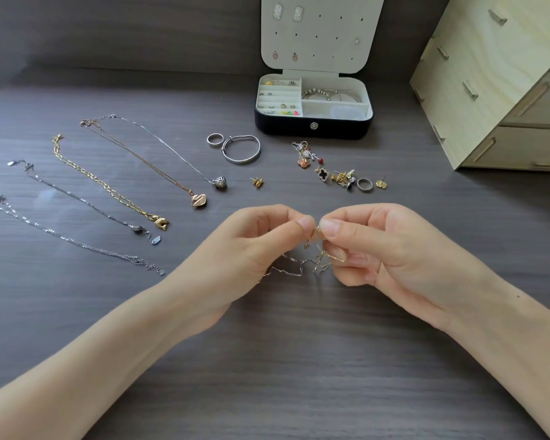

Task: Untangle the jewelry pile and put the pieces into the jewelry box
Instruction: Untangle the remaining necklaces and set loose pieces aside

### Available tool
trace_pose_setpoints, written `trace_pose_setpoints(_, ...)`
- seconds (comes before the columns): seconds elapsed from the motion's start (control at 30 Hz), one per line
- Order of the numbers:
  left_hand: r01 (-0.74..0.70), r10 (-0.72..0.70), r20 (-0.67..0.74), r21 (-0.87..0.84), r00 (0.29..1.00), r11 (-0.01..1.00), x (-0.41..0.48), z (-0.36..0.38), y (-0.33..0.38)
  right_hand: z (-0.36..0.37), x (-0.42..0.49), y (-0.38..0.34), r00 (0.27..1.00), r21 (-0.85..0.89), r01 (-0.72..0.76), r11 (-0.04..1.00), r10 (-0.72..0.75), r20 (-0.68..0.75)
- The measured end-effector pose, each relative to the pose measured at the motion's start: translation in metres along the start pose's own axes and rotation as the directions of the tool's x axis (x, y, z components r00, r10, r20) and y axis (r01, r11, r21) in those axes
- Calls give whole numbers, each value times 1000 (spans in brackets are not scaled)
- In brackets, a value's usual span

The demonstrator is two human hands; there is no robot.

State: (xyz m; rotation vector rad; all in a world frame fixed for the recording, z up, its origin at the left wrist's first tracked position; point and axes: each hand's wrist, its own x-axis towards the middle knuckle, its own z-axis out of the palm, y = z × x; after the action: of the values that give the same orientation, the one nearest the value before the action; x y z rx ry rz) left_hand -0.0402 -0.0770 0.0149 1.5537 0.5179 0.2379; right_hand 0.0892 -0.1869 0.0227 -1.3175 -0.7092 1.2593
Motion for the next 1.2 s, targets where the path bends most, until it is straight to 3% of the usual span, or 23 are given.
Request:
trace_pose_setpoints(0.13, -33, 33, 43, 0, 999, 999, 0, -3, -3, 1, -2, 1, 1000, -14, 30, 999, -30, 5)
trace_pose_setpoints(0.2, -138, 135, 37, 125, 990, 982, 1, -4, -7, 0, -2, 1, 999, -51, 35, 998, -34, 10)
trace_pose_setpoints(0.3, -310, 319, 36, 357, 947, 881, 2, -5, -10, 0, -3, 2, 999, -134, 50, 990, -52, -7)
trace_pose_setpoints(0.47, -407, 451, 35, 498, 892, 765, 2, -4, -11, 0, -4, 1, 998, -237, 38, 971, -49, -38)
trace_pose_setpoints(0.77, -502, 566, 134, 652, 814, 568, 3, -3, -10, -12, 0, -4, 958, -30, -220, 975, 221, 183)
trace_pose_setpoints(1.2, -554, 615, 201, 694, 763, 460, 6, -8, -10, -17, 4, 0, 921, 179, -336, 925, 282, 270)
